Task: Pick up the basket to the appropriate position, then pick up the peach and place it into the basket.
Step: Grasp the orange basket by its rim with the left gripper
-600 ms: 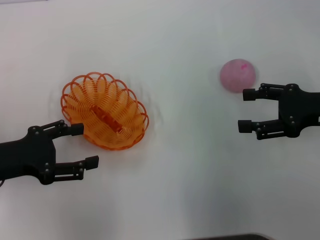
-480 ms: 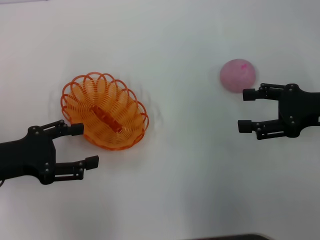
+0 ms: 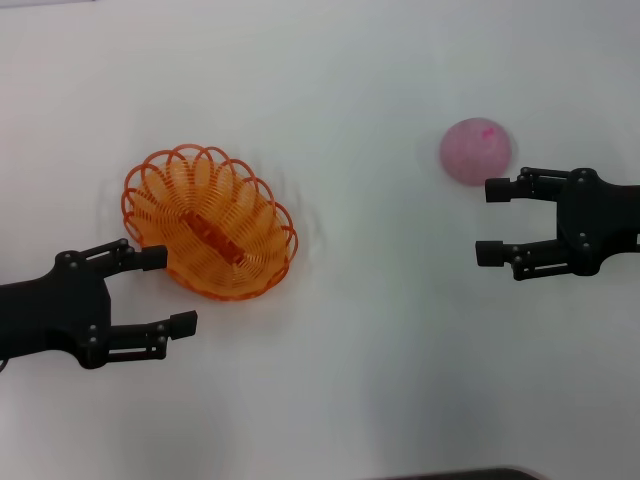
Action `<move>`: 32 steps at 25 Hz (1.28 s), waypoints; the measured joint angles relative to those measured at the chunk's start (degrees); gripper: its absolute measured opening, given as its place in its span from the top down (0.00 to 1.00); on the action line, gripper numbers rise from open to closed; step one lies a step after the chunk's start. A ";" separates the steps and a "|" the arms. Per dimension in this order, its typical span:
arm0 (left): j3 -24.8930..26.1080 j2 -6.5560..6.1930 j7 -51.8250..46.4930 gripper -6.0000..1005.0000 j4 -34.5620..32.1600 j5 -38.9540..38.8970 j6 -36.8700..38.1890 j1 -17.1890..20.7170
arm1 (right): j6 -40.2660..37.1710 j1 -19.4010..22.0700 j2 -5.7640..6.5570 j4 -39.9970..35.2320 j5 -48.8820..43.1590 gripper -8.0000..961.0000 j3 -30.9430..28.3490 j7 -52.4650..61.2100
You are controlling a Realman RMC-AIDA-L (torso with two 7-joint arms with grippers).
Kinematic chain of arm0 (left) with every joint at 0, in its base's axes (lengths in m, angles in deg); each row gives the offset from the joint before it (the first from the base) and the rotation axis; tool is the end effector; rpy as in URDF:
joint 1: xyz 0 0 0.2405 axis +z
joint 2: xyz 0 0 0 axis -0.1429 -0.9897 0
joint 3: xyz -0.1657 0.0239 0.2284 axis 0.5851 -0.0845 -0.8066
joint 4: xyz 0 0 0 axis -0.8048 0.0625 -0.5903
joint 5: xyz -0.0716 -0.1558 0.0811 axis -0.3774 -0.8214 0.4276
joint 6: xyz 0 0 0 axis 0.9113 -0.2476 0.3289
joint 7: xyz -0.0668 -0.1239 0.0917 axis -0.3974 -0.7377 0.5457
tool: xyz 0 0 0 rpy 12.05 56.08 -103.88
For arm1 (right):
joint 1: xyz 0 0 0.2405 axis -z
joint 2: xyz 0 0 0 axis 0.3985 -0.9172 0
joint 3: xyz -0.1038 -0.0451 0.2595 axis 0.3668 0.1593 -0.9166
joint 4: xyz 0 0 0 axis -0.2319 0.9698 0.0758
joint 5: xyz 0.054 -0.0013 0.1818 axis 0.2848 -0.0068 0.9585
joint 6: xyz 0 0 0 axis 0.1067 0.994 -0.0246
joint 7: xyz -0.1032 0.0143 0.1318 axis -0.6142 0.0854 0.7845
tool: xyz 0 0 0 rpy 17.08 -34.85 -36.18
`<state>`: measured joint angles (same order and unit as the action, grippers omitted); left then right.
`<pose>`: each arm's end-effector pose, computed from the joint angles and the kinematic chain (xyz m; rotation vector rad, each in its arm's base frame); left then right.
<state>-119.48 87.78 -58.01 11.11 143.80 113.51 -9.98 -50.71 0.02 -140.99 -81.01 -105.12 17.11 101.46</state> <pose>-0.2933 0.2437 -0.0345 -2.8193 -0.6083 -0.6895 0.3018 0.2714 -0.0026 -2.7966 0.6855 0.6982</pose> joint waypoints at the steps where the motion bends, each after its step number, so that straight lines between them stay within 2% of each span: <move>1: 0.00 -0.01 0.00 0.10 0.04 0.00 0.08 -0.02 | -0.03 0.00 0.00 0.00 0.00 0.02 0.00 0.02; 9: 0.03 -0.11 -1.37 0.10 -0.02 0.00 1.54 -1.29 | 0.04 -0.02 0.00 0.00 0.00 0.01 0.00 0.01; 18: 0.41 -0.02 -3.17 0.10 1.62 -0.16 0.40 -4.85 | -0.06 -0.09 -0.08 -0.38 0.00 0.02 0.00 0.02; 27: 0.70 0.06 -4.81 0.10 8.35 -0.39 -7.65 -10.05 | 0.07 -0.12 -0.52 -0.43 0.00 0.01 0.00 -0.27; 32: 0.67 0.09 -4.53 0.10 10.57 -3.41 -11.83 -11.34 | 0.10 -0.09 -0.60 -0.44 0.03 0.01 -0.03 -0.32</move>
<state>-118.80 87.87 -62.54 21.68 140.39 101.68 -21.32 -50.61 -0.07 -141.59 -81.45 -105.08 17.08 101.14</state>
